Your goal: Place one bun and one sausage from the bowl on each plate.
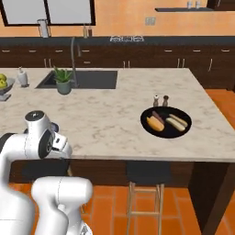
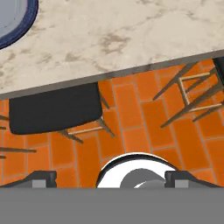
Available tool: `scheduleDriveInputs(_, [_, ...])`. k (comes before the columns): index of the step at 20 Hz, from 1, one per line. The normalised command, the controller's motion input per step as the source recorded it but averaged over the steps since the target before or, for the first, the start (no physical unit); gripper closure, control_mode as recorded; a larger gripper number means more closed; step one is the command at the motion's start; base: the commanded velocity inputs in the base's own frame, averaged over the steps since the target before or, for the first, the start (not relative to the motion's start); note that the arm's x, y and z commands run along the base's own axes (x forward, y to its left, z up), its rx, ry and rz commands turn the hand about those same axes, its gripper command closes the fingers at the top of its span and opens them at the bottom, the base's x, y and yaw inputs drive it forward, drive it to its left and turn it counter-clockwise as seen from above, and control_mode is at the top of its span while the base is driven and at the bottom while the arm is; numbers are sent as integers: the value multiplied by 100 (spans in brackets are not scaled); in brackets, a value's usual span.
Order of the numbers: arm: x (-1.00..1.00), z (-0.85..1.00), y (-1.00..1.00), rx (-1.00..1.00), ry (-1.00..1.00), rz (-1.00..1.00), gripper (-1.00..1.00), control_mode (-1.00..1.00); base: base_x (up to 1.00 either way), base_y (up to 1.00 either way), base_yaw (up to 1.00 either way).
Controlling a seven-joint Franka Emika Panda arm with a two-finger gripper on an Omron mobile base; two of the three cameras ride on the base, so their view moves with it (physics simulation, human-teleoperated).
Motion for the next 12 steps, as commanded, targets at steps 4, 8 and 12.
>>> scheduleDriveInputs(4, [0, 0, 0, 0, 0, 0, -100, 100, 66, -100, -4])
scheduleDriveInputs(8, [0, 0, 0, 0, 0, 0, -100, 100, 55, -100, -3])
scheduleDriveInputs(12, [0, 0, 0, 0, 0, 0, -100, 100, 48, -100, -2])
